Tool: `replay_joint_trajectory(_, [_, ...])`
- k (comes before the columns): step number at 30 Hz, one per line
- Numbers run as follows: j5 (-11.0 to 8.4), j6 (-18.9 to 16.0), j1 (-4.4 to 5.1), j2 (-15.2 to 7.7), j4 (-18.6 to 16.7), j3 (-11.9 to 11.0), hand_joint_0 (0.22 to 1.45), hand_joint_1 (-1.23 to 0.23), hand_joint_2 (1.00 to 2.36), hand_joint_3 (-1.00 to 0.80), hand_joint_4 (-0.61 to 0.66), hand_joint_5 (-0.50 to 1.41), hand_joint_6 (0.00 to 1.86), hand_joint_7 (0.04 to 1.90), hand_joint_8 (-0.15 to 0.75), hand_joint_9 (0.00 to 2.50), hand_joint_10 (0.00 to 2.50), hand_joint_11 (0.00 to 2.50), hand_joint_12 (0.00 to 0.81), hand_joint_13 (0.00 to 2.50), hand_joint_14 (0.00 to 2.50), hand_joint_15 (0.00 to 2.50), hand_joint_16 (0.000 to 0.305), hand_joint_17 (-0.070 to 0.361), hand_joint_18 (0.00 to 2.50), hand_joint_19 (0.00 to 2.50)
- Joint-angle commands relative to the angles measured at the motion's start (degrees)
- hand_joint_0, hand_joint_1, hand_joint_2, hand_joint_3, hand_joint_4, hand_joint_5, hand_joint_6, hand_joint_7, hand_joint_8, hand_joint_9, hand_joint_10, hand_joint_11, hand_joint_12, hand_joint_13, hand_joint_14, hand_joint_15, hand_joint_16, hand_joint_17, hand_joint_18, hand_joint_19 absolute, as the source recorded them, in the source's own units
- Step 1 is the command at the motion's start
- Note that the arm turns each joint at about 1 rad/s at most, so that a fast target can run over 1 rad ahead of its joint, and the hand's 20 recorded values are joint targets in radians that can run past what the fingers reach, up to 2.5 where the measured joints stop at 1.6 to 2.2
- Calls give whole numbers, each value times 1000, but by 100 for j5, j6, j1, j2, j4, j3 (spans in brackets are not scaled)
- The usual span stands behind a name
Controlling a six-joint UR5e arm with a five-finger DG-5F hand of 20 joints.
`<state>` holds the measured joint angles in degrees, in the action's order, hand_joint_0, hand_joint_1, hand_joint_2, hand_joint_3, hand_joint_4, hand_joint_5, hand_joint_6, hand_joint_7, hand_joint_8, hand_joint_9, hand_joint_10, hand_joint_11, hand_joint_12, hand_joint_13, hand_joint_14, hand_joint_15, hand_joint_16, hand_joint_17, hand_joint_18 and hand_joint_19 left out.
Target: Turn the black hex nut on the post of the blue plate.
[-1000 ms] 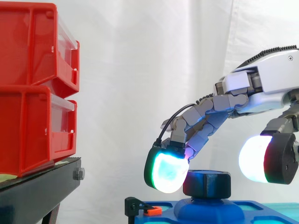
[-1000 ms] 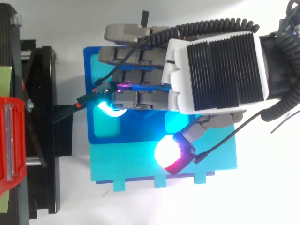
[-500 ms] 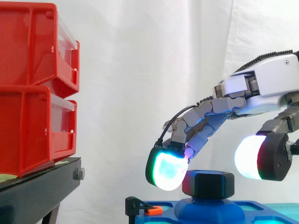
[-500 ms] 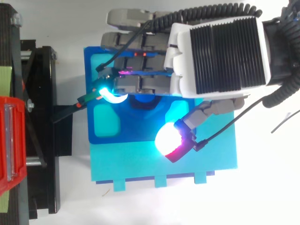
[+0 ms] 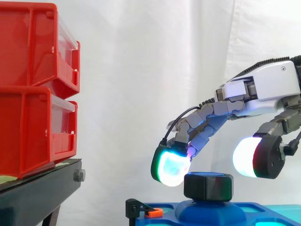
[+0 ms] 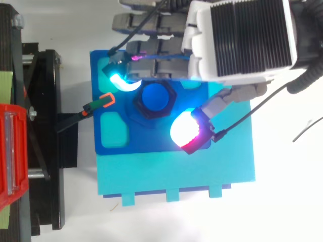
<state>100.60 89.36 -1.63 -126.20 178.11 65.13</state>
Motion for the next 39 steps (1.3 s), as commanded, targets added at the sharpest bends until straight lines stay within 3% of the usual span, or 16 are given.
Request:
replay_joint_trajectory(1, [117,11,-92,-1,-40,0,449,-382,1000,-500,218,-132,502,739,262,579,0,0,332,235,0,0,44,99,0,0])
replay_joint_trajectory(3, [223,11,-162,-1,-75,0,450,-383,1000,-500,217,-132,502,738,264,583,0,0,333,238,0,0,44,99,0,0])
replay_joint_trajectory(5, [232,11,-171,-1,-75,0,450,-384,1000,-500,217,-132,502,739,263,582,0,0,333,240,0,0,44,99,0,4])
replay_joint_trajectory(12, [223,2,-109,8,-207,0,443,-371,1000,-500,224,-137,502,737,269,579,0,0,337,241,0,0,45,100,0,9])
replay_joint_trajectory(17, [197,-7,75,-1,-294,0,411,-474,1000,-500,249,-153,502,743,283,549,0,0,358,226,0,0,48,108,0,0])
replay_joint_trajectory(25, [-102,-59,418,-1,-277,0,405,-597,1000,-500,249,-169,502,748,280,486,0,0,367,199,0,0,50,112,0,0])
replay_joint_trajectory(32, [-173,-130,532,-1,-198,0,410,-572,1000,-500,249,-168,502,748,277,478,0,0,366,186,0,0,49,111,0,2])
replay_joint_trajectory(39, [-173,-130,532,-1,22,44,422,-558,1000,-500,248,-162,502,749,275,480,0,0,361,181,0,0,48,108,0,5])
